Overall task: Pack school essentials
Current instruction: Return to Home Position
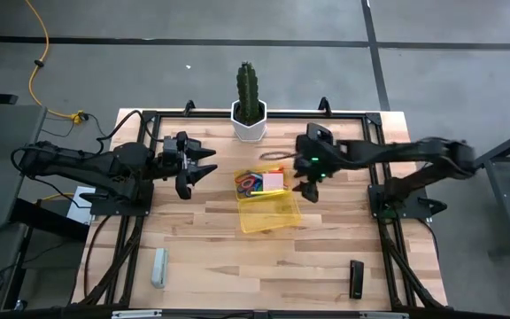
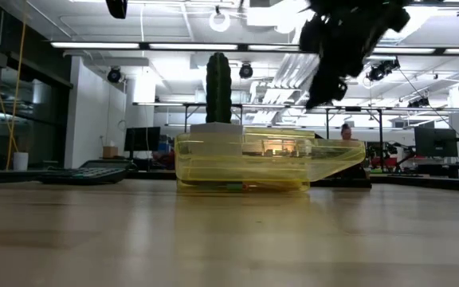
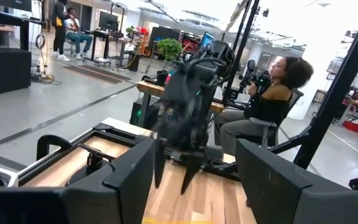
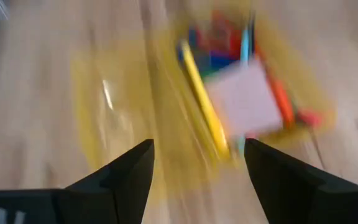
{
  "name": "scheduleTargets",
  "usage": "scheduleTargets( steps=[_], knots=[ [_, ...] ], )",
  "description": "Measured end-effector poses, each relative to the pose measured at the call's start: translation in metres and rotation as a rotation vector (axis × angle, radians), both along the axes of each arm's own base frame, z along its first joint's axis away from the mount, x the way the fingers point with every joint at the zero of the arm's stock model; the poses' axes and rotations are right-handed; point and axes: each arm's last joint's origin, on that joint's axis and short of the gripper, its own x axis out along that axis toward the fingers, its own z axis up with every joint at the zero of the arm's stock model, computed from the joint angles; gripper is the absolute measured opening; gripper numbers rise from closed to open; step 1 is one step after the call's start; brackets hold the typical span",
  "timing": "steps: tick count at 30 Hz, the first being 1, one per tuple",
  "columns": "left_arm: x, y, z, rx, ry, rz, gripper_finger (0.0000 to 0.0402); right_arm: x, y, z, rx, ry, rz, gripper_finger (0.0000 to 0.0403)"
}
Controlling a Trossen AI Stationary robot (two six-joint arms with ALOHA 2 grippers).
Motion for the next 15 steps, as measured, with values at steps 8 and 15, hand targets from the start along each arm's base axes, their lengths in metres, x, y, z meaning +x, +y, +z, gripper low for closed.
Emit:
scheduleTargets(
  steps=[8,15],
  knots=[
    [0.000,0.000,0.000,0.000,-0.003,0.002,0.0211,-0.035,0.004,0.025,-0.030,-0.716,-0.168,0.0243],
    [0.000,0.000,0.000,-0.002,-0.006,-0.015,0.0211,-0.045,0.005,0.057,-0.138,-1.006,-0.117,0.0243]
  ],
)
